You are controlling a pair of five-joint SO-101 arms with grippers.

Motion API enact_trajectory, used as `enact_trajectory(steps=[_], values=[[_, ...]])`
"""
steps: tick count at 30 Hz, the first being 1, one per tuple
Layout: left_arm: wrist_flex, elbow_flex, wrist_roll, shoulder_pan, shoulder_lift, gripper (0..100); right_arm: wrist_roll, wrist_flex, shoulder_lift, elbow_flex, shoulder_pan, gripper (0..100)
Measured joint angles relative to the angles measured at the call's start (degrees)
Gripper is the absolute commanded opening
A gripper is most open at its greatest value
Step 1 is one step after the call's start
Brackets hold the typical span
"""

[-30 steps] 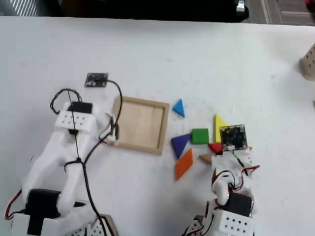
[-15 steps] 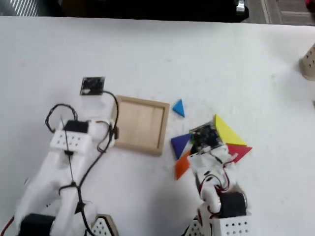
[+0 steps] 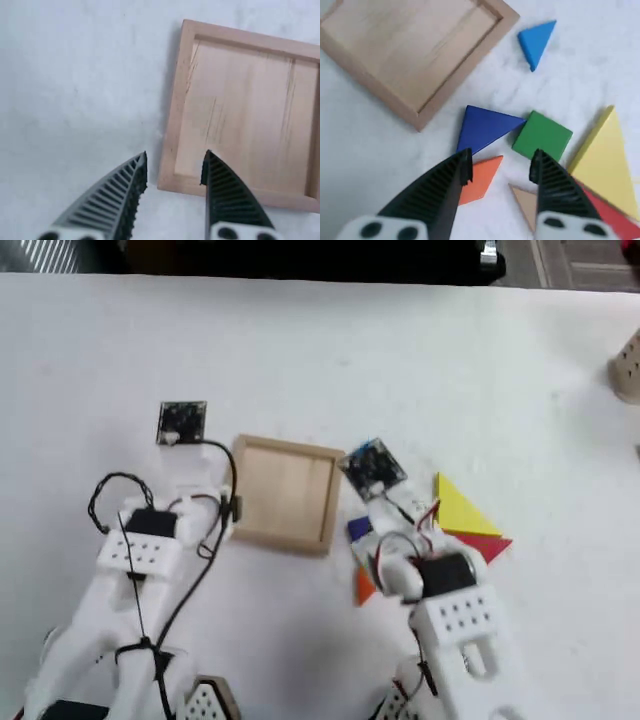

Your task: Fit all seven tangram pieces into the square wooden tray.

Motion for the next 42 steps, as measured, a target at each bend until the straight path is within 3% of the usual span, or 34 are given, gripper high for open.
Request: enact_trajectory(steps=[8,12,24,42], values=[[-2.81,0.00,0.00,0.00,0.26,19,-23.47,-4.75,16.18,-4.13,0.00,20.1],[-4.13,0.00,0.00,0.00,1.49,19,-29.10,-5.01,21.54,-6.33,-0.35,20.1],[-4.13,0.00,0.00,0.00,3.25,19,-29.98,-5.10,36.04,-14.15,-3.60,20.1],[-4.13,0.00,0.00,0.00,3.25,19,-28.75,-3.69,53.89,-28.84,-2.02,20.1]])
